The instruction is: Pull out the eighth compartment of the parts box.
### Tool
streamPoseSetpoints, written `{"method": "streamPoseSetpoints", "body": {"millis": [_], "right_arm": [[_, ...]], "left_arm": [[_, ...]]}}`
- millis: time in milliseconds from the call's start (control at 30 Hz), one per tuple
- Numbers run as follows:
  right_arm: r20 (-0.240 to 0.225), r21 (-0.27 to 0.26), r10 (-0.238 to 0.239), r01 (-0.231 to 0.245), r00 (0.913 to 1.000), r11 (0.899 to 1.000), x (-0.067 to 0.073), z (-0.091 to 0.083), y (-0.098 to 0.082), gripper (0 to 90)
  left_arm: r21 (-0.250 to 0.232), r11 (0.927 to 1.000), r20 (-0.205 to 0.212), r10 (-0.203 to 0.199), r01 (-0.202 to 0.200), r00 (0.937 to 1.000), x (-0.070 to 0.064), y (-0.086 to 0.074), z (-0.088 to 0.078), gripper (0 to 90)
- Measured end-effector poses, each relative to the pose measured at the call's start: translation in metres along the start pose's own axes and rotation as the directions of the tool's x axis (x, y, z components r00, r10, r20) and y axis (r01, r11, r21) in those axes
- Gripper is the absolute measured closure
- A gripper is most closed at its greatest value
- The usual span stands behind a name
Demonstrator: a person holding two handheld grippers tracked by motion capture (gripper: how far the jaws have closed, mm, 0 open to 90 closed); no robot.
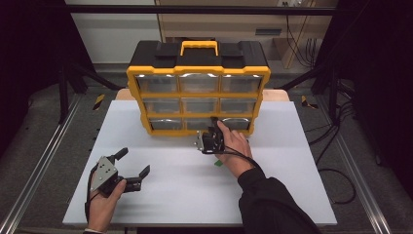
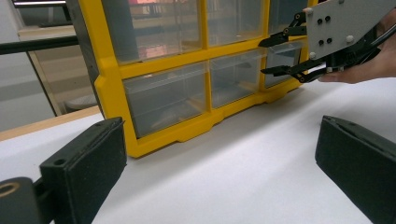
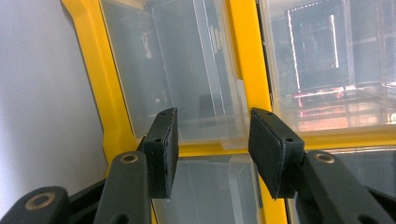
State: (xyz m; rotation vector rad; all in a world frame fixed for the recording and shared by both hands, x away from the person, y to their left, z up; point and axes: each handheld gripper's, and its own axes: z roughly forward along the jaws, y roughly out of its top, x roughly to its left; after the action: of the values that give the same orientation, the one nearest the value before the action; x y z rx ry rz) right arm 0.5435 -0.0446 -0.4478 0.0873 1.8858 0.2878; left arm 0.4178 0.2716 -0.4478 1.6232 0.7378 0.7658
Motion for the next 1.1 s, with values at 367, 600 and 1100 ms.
{"method": "streamPoseSetpoints", "body": {"millis": [367,600,1100], "right_arm": [[0.024,0.013,-0.031,0.03,0.9992,0.999,0.0026,0.0006,0.0011,53.3],[0.058,0.01,-0.02,0.02,0.9981,1.0,0.0051,0.0017,0.0026,60.2],[0.078,0.023,-0.047,0.046,0.9959,0.999,0.0048,0.0015,0.0029,65.2]], "left_arm": [[0.002,1.0,0.001,0.003,-0.003,1.0,-0.0003,0.0003,-0.0001,1.4],[-0.003,1.0,0.002,0.001,-0.001,1.0,-0.0004,0.0003,0.0001,1.4],[0.004,1.0,0.004,0.004,-0.004,1.0,-0.0005,0.0005,0.0,1.5]]}}
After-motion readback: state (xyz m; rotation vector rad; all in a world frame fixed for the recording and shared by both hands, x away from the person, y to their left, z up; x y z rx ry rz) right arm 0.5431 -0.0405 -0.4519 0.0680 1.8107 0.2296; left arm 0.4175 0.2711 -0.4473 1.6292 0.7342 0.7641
